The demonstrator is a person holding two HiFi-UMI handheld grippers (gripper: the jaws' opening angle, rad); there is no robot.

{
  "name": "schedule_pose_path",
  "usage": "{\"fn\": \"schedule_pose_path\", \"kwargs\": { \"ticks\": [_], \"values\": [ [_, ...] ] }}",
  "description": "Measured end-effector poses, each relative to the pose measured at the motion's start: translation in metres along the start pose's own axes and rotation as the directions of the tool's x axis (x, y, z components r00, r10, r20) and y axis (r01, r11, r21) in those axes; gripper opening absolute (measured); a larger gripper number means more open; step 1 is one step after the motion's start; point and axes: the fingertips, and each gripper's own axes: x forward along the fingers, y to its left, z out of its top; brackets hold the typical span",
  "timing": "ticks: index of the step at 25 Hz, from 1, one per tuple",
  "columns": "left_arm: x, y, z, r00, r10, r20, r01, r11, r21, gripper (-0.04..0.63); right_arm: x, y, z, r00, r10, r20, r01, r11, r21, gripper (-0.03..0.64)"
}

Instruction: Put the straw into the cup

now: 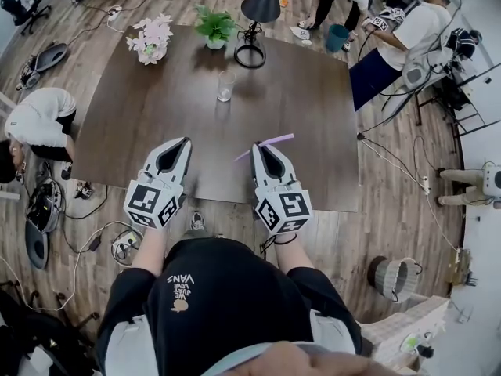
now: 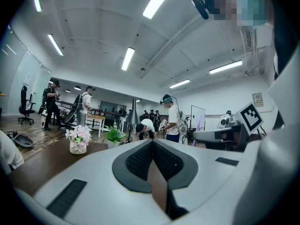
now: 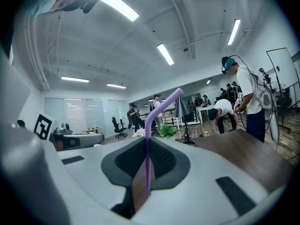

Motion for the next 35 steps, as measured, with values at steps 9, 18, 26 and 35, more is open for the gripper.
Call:
{"fn": "schedule_pose_path", "kwargs": {
  "ticks": [9, 18, 26, 35],
  "values": [
    [0.022, 0.029, 0.014, 0.997, -0.072, 0.010, 0.072, 0.997, 0.019, 0.011, 0.030, 0.000, 0.011, 0.998, -0.062, 0.028, 0.062, 0.998, -0.007, 0.035],
    [0.038, 0.052, 0.013, 0.993, -0.121, -0.012, 0.121, 0.993, 0.014, 0.011, 0.051, 0.000, 0.008, 0.994, -0.110, 0.015, 0.110, 0.994, 0.003, 0.035],
    [0.064, 0.066, 0.010, 0.995, -0.103, -0.014, 0.103, 0.995, 0.000, 0.011, 0.079, -0.017, 0.012, 0.996, -0.090, 0.015, 0.090, 0.996, -0.005, 0.035],
    [0.106, 0.086, 0.014, 0.998, -0.066, -0.012, 0.066, 0.998, -0.004, 0.011, 0.122, -0.047, 0.024, 0.998, -0.056, 0.013, 0.056, 0.998, -0.009, 0.035]
  ]
}}
